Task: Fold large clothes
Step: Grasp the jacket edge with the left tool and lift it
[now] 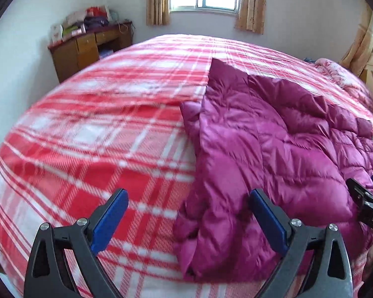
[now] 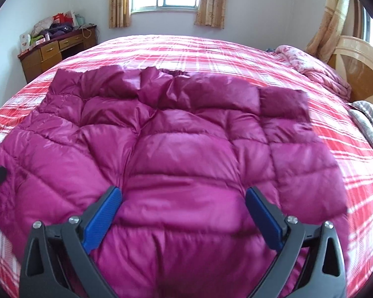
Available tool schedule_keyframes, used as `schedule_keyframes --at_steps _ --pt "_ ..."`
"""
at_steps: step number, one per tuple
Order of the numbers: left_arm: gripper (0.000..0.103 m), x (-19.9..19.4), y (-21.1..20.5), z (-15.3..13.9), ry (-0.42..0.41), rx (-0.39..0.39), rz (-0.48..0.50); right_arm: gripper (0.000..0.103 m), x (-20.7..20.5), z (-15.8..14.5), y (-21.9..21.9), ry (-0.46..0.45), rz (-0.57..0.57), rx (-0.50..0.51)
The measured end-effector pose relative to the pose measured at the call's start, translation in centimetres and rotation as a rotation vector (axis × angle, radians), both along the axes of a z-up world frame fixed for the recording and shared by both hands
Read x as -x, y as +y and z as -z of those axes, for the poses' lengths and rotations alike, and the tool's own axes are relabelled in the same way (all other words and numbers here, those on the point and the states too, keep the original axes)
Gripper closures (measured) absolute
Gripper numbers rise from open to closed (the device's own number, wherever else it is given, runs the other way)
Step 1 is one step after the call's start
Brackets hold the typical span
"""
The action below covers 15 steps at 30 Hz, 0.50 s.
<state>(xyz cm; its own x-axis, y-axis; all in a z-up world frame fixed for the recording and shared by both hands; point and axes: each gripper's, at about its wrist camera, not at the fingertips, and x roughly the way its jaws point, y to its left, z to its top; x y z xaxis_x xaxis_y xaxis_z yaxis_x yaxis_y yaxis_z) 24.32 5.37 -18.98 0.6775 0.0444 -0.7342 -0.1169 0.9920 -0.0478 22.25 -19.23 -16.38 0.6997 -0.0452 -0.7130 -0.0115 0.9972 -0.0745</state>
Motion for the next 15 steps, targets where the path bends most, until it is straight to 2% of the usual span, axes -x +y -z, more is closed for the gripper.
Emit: schedule_keyframes --at_steps 4,6,7,8,9,11,13,15 --pt "0.006 0.0 0.0 1.3 0.015 0.102 0.017 0.001 2.3 1.3 0.8 -0.009 -0.031 0.058" --pt "0.006 -0.4 -0.1 1.5 0.002 0.147 0.013 0.000 2.1 2.2 0.5 -0.018 -0.029 0.044" --pt "0.016 -0.3 -0.2 1.5 -0.019 0.157 0.024 0.000 1.7 2.5 0.1 -0.015 -0.030 0.022" --pt "0.037 -0.3 -0.1 1.6 -0.032 0.179 0.046 0.000 1.3 2.7 -0.2 -0.014 -0.034 0.005" --pt "0.046 -0.5 -0.1 1.6 -0.034 0.226 0.075 0.000 1.1 2.8 -0.4 -0.011 -0.036 -0.007" --pt "0.076 -0.6 0.2 1.5 -0.039 0.283 0.105 0.000 1.0 2.7 -0.5 -0.007 -0.038 -0.014" --pt "0.086 -0.3 0.1 1.0 -0.064 0.307 0.134 0.000 1.2 2.9 -0.5 -0.019 -0.039 -0.022" --pt "0.089 0.1 -0.2 0.2 -0.095 0.305 0.159 0.000 1.4 2.9 -0.5 -0.027 -0.039 -0.029"
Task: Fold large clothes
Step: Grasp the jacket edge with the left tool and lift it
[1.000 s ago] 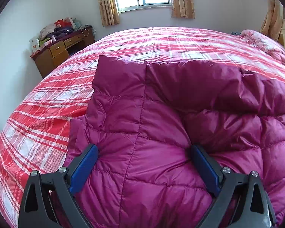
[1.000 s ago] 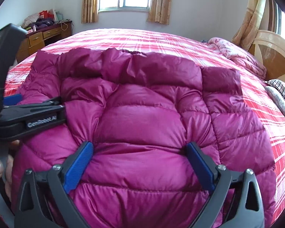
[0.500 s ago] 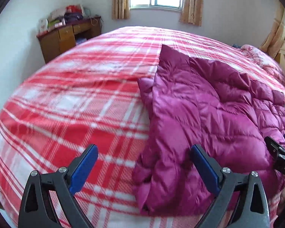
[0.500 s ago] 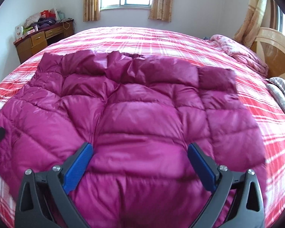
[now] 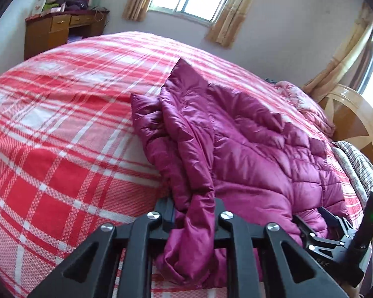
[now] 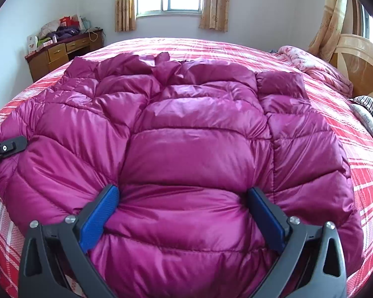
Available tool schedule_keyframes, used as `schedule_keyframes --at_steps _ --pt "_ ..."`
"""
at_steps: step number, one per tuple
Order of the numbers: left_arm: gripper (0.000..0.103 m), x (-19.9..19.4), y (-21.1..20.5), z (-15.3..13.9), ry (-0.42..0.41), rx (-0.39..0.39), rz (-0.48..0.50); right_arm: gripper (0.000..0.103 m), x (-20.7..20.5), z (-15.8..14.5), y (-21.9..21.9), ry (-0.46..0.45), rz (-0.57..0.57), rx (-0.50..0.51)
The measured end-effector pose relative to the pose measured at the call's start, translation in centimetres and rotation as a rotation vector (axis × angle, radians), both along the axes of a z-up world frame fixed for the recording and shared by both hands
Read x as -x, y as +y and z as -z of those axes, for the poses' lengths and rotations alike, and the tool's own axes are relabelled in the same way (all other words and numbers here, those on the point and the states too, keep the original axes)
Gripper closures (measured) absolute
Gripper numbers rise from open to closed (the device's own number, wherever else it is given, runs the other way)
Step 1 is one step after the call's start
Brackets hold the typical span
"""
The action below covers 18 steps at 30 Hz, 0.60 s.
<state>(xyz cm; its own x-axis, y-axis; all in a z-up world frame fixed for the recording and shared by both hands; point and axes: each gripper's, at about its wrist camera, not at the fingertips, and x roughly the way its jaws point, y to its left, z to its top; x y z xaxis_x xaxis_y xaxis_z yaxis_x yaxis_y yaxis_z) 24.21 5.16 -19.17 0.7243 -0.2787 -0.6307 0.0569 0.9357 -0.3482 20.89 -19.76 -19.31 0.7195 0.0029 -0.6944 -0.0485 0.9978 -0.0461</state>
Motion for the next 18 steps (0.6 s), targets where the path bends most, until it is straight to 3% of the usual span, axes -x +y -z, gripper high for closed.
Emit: schedule_keyframes --at_steps 4,8,14,18 --pt "0.091 0.7 -1.2 -2.7 -0.070 -0.049 0.044 0.000 0.4 -0.1 0.2 0.001 -0.001 -0.006" --pt "0.091 1.0 -3.4 -5.7 -0.144 -0.106 0.099 0.003 0.5 -0.9 -1.4 0.007 0.002 -0.083" --pt "0.091 2.2 -9.2 -10.3 -0.278 -0.186 0.238 0.009 0.5 -1.9 -3.4 0.018 0.019 -0.153" --pt "0.091 2.2 -13.2 -11.9 -0.334 -0.206 0.343 0.010 1.1 -2.3 -4.7 0.015 0.029 -0.187"
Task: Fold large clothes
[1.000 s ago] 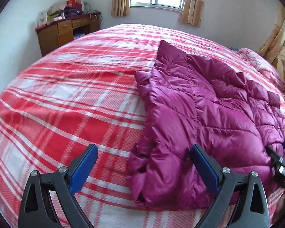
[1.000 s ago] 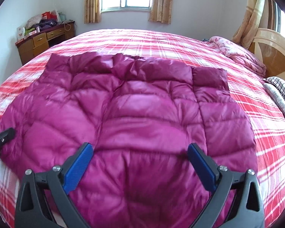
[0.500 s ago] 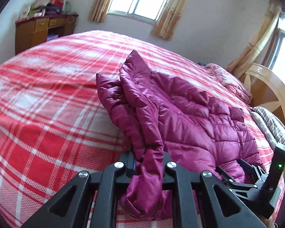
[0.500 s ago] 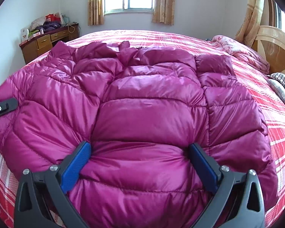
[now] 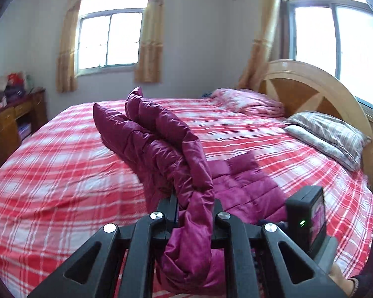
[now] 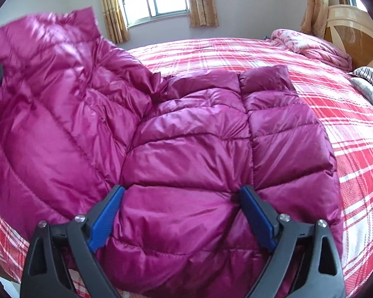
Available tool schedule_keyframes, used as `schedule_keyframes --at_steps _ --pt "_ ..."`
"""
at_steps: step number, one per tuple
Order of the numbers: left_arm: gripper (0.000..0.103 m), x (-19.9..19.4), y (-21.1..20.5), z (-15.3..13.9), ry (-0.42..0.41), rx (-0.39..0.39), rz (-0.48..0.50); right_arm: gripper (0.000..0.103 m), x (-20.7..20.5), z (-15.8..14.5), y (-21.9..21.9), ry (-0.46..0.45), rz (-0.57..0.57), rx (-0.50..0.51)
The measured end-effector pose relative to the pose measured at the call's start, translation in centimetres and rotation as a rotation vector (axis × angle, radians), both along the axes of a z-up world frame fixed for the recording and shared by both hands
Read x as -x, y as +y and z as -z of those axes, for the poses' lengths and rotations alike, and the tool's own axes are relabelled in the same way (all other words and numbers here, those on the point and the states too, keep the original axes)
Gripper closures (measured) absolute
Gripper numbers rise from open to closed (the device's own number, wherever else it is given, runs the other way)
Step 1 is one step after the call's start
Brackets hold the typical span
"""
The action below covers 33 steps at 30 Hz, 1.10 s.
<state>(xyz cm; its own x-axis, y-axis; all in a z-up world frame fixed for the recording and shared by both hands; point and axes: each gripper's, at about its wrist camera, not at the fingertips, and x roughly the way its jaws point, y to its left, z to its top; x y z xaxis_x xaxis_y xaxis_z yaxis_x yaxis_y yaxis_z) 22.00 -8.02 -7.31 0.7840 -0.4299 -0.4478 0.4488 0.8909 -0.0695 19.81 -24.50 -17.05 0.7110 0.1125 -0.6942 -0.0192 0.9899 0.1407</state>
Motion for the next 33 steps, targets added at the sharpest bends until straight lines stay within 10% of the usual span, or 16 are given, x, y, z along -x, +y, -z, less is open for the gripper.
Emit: schedule_keyframes --at_steps 10,18,27,33 --pt "0.091 -2.2 -10.5 4.2 0.085 -0.114 0.282 0.020 3.0 -1.3 -5.2 -0.034 0.050 -0.120" --pt "0.087 -1.9 -12.6 8.2 0.086 -0.200 0.297 0.018 4.5 -1.4 -13.0 -0.058 0.245 -0.345" --pt "0.063 -1.2 -12.7 8.5 0.059 -0.214 0.344 0.019 0.5 -3.2 -12.5 -0.051 0.075 -0.508" --pt "0.060 -1.2 -11.7 7.9 0.077 -0.229 0.348 0.055 -1.0 -1.9 -11.4 0.030 0.012 -0.542"
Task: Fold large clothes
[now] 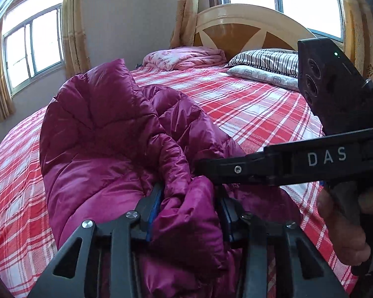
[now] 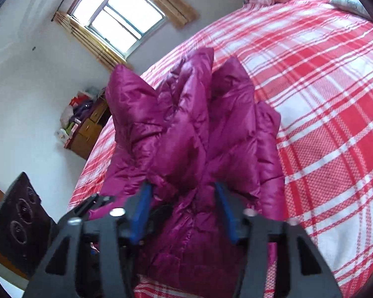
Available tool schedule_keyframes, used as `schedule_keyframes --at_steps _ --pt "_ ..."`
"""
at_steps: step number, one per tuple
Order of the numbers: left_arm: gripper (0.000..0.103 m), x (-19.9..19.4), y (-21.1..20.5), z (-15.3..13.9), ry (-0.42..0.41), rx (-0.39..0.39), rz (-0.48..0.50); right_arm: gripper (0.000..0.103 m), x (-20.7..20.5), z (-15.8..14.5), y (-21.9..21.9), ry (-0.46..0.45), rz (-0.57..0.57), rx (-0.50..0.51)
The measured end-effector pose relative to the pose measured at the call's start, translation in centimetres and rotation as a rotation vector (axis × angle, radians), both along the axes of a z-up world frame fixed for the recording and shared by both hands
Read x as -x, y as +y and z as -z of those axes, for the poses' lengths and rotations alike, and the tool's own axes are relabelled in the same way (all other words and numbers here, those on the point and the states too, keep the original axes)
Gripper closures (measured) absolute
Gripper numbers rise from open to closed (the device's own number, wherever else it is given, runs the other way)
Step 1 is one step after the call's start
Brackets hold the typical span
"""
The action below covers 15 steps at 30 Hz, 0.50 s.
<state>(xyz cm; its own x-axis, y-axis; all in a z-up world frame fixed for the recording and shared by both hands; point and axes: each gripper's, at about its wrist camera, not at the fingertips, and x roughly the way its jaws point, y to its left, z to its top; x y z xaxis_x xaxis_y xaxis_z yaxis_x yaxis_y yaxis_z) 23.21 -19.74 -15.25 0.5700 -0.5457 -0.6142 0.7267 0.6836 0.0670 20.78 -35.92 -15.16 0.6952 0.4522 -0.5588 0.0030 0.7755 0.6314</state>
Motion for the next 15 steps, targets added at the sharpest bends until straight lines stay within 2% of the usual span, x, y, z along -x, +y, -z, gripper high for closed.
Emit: schedule_keyframes --at_steps 3,5,7,10,15 --pt "0.052 1.2 0.6 -0.9 -0.073 -0.043 0.000 0.055 0.1 0.0 0.0 -0.003 0.011 0.015" --pt "0.034 1.8 1.6 -1.8 -0.111 -0.035 -0.015 0.055 0.3 0.2 -0.2 0.003 0.023 0.006" --pt "0.027 1.9 2.9 -2.6 -0.122 -0.006 -0.031 0.055 0.2 0.6 -0.5 0.007 0.028 -0.008" --pt "0.023 1.3 5.3 -3.7 -0.103 0.050 -0.062 0.055 0.5 0.5 -0.5 0.007 0.028 0.002" --pt "0.020 -1.2 9.2 -5.1 -0.028 0.227 -0.125 0.057 0.4 1.1 -0.4 0.022 0.032 0.037"
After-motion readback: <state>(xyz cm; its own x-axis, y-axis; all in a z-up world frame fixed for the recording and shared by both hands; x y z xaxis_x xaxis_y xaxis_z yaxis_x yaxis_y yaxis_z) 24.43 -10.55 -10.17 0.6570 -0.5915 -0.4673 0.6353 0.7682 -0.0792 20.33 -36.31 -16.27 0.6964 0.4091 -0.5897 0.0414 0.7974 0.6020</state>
